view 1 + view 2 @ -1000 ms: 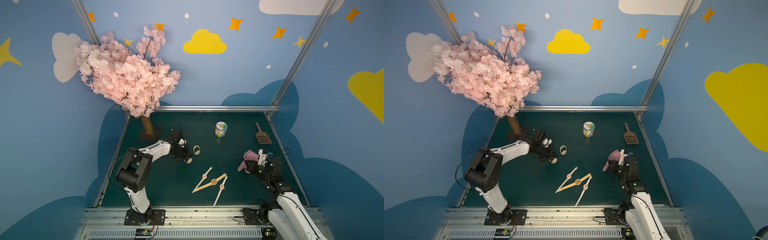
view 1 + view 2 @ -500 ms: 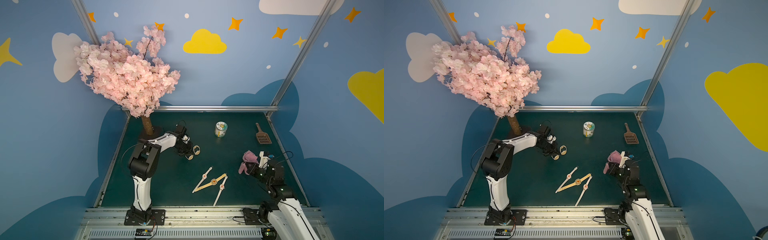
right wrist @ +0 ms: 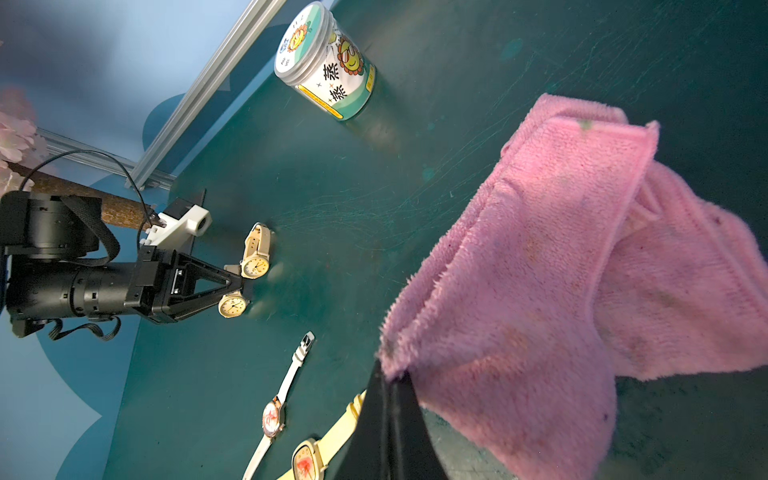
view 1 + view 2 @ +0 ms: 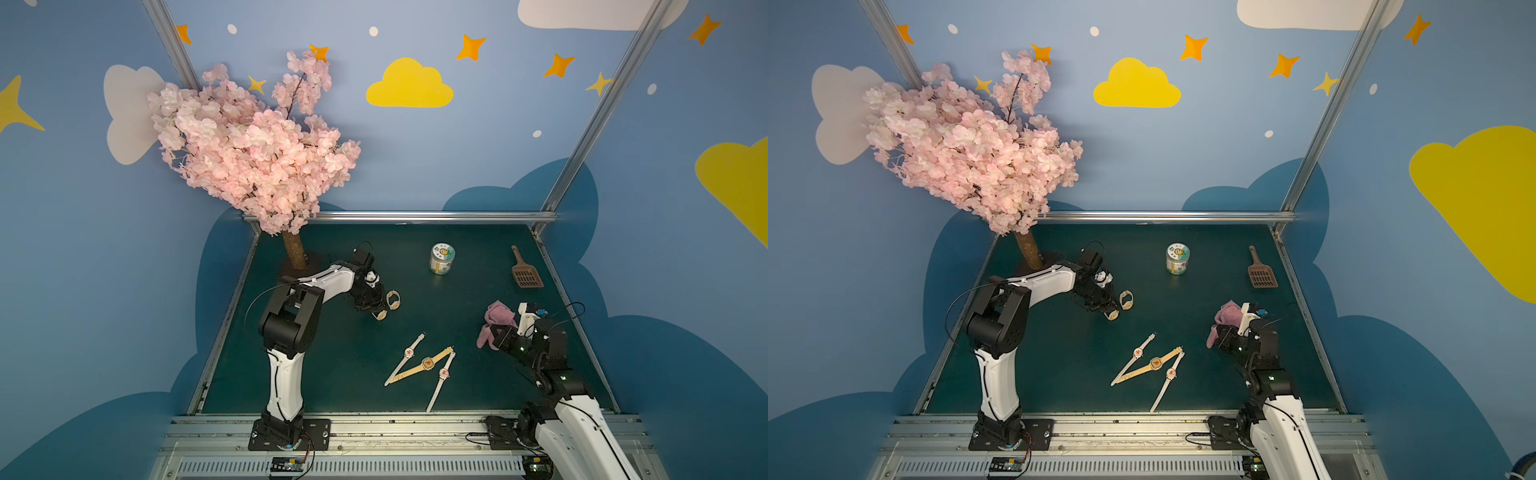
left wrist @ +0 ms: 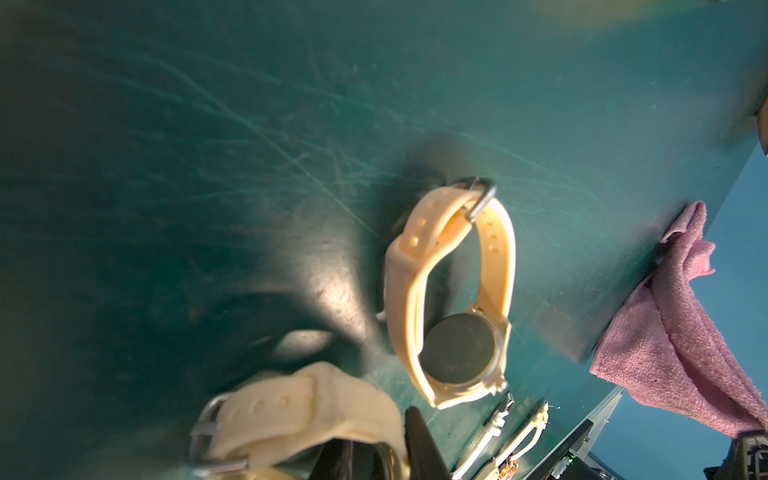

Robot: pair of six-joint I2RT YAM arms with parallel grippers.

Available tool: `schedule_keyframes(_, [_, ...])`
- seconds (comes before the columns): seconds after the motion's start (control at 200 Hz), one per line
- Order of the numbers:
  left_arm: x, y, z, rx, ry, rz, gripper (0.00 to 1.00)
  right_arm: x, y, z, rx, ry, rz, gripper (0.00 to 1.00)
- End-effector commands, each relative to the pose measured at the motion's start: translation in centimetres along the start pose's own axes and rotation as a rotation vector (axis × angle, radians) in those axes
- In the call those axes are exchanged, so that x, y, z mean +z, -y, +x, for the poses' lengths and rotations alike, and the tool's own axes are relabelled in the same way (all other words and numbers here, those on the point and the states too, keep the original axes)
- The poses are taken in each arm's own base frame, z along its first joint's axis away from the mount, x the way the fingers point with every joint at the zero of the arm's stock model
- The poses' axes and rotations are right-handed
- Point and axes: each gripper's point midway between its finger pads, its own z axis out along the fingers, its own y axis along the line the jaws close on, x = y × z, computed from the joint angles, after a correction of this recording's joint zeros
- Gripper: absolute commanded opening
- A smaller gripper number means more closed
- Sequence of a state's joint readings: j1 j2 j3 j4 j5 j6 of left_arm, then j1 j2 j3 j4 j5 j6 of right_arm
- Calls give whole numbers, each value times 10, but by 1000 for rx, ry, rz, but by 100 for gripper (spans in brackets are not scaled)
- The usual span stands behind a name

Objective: Wipe the watch dial
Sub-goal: Place the cleaning item at the center of the board.

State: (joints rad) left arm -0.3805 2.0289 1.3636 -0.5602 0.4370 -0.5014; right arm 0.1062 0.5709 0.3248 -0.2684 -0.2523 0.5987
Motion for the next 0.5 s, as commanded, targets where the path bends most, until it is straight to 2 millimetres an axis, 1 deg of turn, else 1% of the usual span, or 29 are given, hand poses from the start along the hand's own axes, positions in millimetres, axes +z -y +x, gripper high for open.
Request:
schedule_keyframes(0.0, [-14,12,-4,33,24,24,29,0,0,0,0,0,-3,0])
schedule_keyframes(0.055, [-18,16,-6,42,35,32,32,-1,-1,0,-1,0,-3,0])
schedule_keyframes(0.32, [-40,34,-6,89,84,67,39,-2,1,-1,6,-2,13,0])
schedule_keyframes(0.4, [-47,40,-3,109,95,74,40,-2,2,-1,9,-3,23,0])
schedule_keyframes(0.496, [-55,47,5,141,103,77,40,-3,5,-3,15,-4,47,0])
